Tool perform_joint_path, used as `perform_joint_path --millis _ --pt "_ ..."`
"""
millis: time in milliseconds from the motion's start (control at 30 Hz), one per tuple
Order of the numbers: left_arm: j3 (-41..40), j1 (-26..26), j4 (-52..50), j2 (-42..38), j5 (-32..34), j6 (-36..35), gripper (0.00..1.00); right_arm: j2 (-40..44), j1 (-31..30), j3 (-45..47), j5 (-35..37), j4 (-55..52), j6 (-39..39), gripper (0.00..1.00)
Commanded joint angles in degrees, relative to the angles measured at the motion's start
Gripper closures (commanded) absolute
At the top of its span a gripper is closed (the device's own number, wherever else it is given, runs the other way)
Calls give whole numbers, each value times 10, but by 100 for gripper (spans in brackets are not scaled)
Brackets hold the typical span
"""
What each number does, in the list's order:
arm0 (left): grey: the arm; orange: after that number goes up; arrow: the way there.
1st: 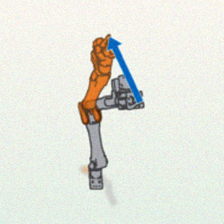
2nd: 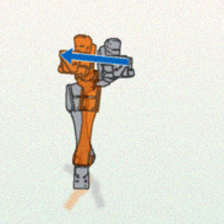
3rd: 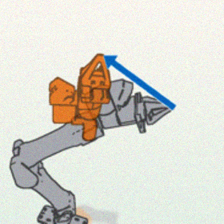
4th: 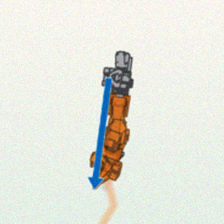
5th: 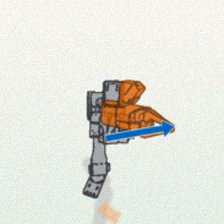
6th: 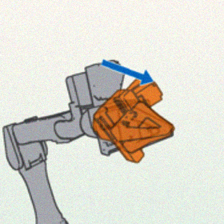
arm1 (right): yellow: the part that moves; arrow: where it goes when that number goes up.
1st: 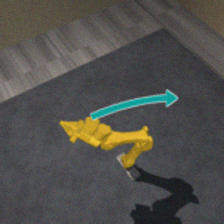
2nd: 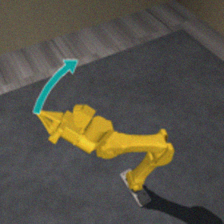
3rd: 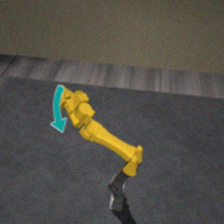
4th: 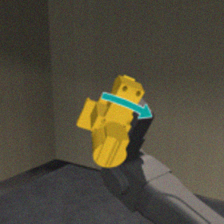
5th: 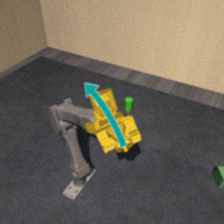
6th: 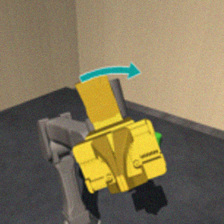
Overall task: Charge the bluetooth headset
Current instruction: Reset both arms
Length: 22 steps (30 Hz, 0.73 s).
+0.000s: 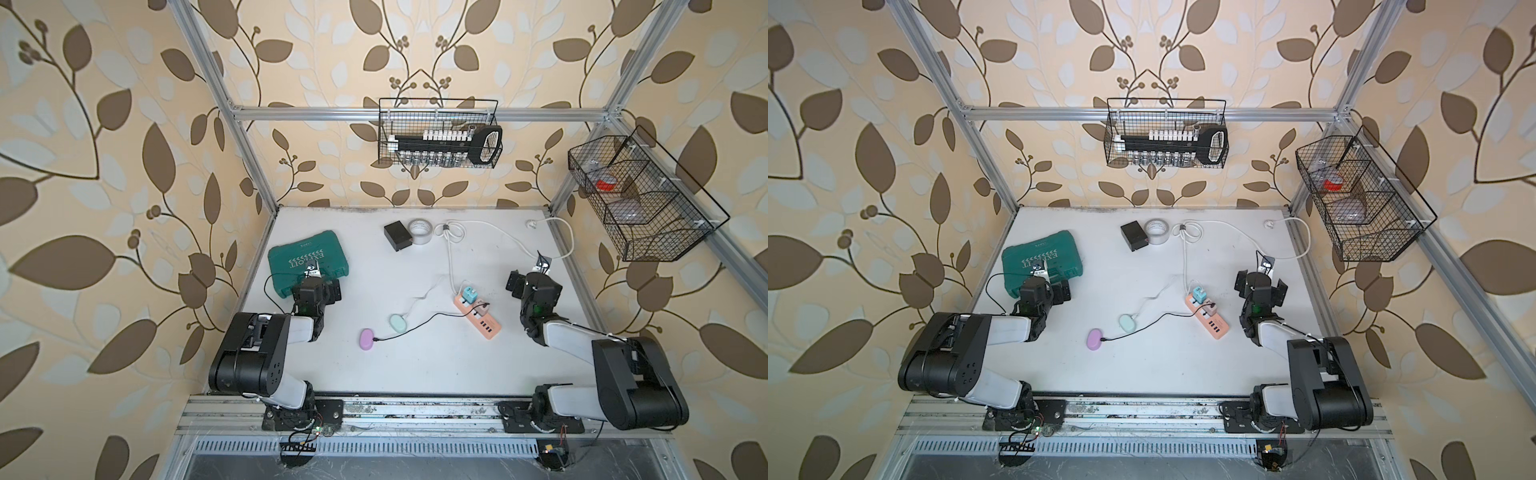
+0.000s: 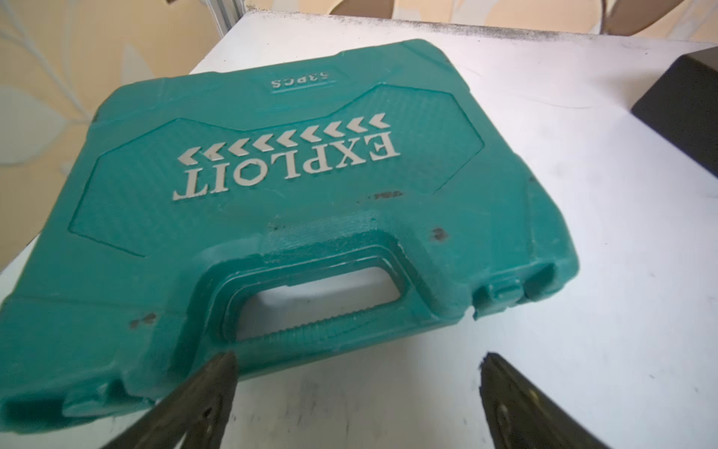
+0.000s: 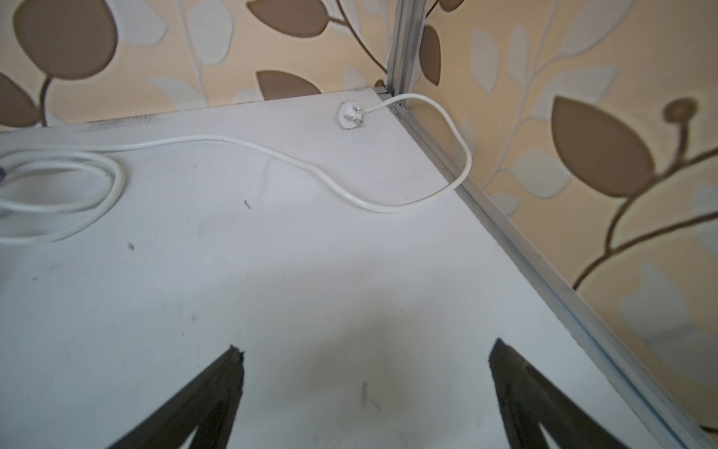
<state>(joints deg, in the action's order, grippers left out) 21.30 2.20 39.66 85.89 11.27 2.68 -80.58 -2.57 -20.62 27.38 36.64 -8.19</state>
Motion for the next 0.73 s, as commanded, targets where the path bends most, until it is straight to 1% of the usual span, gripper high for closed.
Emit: perform_joint_path --millis 0,33,67,100,133,200,233,267,300,400,433,700 --pt "8 0 29 1 -30 -14 1 -20 0 -10 -99 62 39 0" --pt "7 1 34 1 -28 -15 1 -49 1 5 -129 117 50 0" --pt "7 1 34 2 -27 -15 1 -80 3 20 -131 199 58 0" --pt "7 1 31 0 -26 -14 1 -68 3 19 -132 169 54 0" --pt "6 1 33 1 -27 -15 1 -43 5 9 -130 107 39 0" --pt "7 3 33 2 -24 -15 1 -71 11 18 -131 178 47 0" --pt "8 3 31 2 -23 -15 1 -57 4 6 -116 126 45 0" --pt "8 3 31 2 -23 -15 1 -48 -3 4 -108 106 43 0" --pt "8 3 31 2 -23 -15 1 -59 -4 10 -106 142 51 0" --pt "8 4 31 2 -23 -15 1 -51 -5 6 -105 120 47 0" --pt "8 4 31 2 -23 -15 1 -58 -4 7 -104 131 50 0" --pt "5 4 33 -2 -24 -15 1 -62 -9 -1 -101 117 51 0"
